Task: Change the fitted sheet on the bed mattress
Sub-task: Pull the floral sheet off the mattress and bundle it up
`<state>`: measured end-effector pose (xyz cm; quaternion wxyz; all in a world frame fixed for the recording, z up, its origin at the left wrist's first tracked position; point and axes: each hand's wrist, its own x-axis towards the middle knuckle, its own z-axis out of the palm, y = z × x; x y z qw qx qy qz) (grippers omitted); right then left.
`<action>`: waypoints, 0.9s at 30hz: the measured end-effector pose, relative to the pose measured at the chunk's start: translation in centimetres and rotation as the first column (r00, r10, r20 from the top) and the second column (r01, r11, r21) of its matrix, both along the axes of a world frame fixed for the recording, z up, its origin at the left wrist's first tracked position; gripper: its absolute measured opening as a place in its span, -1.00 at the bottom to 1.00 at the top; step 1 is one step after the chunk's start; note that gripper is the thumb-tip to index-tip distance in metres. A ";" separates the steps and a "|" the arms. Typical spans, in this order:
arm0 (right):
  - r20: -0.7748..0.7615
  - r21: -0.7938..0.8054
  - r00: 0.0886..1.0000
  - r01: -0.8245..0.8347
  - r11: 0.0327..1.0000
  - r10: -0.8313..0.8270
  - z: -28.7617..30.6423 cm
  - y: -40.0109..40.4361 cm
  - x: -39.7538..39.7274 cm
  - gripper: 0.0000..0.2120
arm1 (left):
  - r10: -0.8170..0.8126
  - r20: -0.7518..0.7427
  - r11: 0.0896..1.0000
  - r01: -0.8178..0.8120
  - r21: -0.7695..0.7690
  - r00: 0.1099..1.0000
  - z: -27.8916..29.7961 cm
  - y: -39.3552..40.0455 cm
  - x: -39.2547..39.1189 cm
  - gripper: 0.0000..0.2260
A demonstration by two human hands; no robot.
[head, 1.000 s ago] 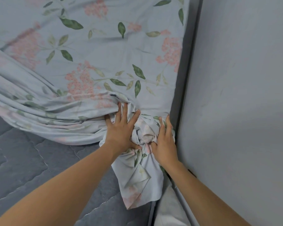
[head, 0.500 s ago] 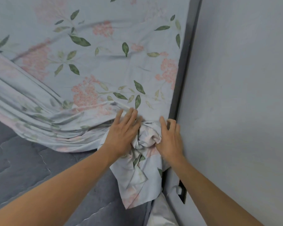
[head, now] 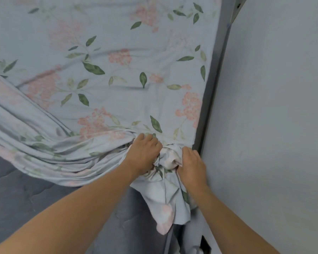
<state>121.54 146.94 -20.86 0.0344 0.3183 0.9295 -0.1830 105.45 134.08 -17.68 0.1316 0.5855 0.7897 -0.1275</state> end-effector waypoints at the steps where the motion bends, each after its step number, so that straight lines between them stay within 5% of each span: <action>1: -0.012 -0.005 1.000 0.019 1.000 -0.019 0.3 0.9 -1.0 -0.65 | 0.004 -0.014 1.000 -0.004 0.016 1.000 0.3 0.9 -0.7 -0.68; 8: -0.199 -0.045 0.976 0.083 0.996 -0.091 4.1 9.9 -9.5 -0.73 | 0.090 -0.096 0.969 -0.065 0.238 0.991 3.4 9.4 -8.4 -0.61; 11: -0.262 -0.133 0.963 0.027 0.991 -0.062 3.1 11.7 -10.1 -0.81 | 0.120 -0.022 0.973 -0.113 0.203 0.993 2.2 10.4 -9.5 -0.50; 15: -0.061 -0.242 0.998 0.003 0.970 -0.018 -0.2 12.6 -8.0 -0.10 | 0.228 0.087 0.974 -0.226 -0.036 0.970 -0.7 10.1 -9.4 0.06; 17: -0.008 -0.325 0.998 0.054 0.944 -0.060 -0.9 12.6 -7.8 -0.03 | 0.225 0.108 0.974 -0.222 -0.034 0.968 -1.5 10.6 -9.7 0.14; 23: -0.021 -0.105 1.000 -0.025 0.994 0.023 -0.9 11.4 -7.7 -0.61 | 0.126 -0.011 0.991 -0.125 0.045 0.992 -1.8 11.4 -10.0 -0.42; 27: -0.040 -0.035 0.999 -0.038 0.999 0.036 0.8 13.5 -11.2 -0.79 | 0.060 -0.062 0.997 -0.056 0.061 0.996 -1.8 12.9 -11.7 -0.67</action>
